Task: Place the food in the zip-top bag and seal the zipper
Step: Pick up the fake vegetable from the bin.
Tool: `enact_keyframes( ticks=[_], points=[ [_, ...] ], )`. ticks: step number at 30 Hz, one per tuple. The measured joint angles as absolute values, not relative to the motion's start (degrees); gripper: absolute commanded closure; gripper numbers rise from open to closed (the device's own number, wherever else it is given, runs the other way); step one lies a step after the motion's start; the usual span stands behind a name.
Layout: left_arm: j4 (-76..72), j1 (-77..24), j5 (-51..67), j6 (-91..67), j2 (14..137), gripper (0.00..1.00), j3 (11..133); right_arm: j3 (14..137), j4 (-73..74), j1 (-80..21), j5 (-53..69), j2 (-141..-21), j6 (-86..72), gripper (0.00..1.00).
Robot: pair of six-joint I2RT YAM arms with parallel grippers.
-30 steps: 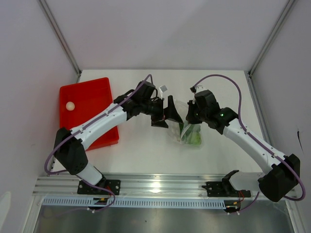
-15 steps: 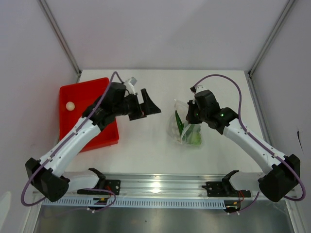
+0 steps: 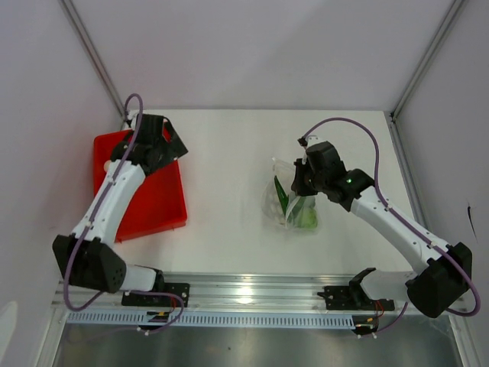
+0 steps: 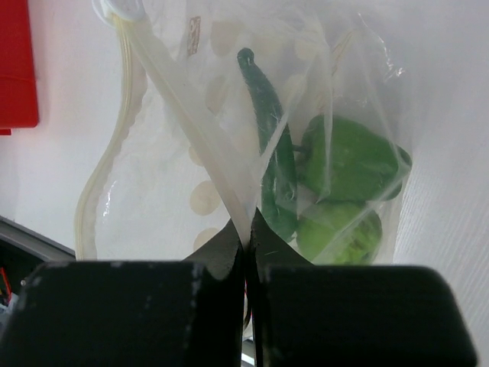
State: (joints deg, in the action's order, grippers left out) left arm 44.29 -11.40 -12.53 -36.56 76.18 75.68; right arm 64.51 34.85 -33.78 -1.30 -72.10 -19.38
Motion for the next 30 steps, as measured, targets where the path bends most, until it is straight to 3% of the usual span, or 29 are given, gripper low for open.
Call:
enact_keyframes(
  ticks=[6,15,30],
  points=[
    [49.2,-3.3,-21.7,-39.6,88.2,0.01,78.0,66.6,36.3,-33.8,1.5,-74.1,-18.6,1.0],
    [54.6,0.3,-35.5,-43.0,102.7,0.0,84.4,70.9,39.6,-33.8,3.2,-76.6,-16.7,1.0],
    [45.3,7.3,-45.3,-25.0,114.1,0.0,96.6,72.4,41.7,-34.4,5.5,-77.9,-16.4,1.0]
  ],
)
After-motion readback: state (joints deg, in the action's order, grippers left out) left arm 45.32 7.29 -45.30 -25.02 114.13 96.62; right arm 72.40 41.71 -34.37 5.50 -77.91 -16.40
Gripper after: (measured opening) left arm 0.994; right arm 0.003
